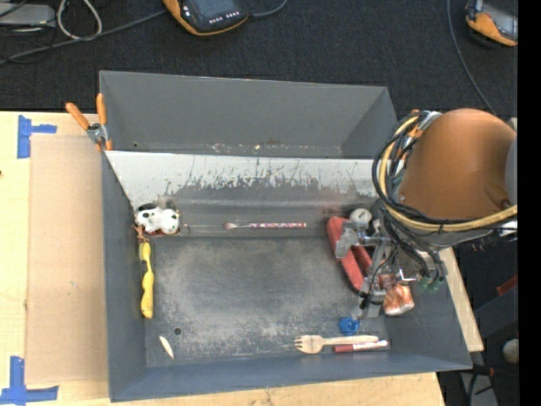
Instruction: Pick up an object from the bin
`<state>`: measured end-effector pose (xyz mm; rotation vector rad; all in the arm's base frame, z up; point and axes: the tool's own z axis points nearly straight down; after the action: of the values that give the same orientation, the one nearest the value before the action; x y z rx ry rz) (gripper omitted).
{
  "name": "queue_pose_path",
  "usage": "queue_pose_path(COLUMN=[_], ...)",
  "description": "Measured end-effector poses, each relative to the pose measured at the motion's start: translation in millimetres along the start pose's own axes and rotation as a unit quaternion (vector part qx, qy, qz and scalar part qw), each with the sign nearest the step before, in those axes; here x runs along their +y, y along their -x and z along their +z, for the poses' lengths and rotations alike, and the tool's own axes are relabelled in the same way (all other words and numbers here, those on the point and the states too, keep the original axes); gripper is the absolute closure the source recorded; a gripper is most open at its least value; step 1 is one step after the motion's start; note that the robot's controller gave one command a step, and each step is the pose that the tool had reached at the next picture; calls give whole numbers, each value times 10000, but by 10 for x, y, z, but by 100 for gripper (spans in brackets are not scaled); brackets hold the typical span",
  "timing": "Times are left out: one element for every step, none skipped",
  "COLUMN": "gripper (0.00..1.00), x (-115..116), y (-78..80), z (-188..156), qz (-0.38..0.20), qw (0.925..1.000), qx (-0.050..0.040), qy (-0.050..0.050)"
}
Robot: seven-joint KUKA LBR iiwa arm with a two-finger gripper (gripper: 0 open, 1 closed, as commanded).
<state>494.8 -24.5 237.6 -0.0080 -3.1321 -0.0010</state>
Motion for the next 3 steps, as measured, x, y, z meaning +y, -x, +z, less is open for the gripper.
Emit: queue_pose_path(gripper=[0,0,0], x=[2,-420,-957], y=[14,-121,-144], z=[-38,941,807], qz=[-8,-394,-701], qw=[10000,9992,9975], qx=[-41,-55,-113], qy=[-2,-4,-12])
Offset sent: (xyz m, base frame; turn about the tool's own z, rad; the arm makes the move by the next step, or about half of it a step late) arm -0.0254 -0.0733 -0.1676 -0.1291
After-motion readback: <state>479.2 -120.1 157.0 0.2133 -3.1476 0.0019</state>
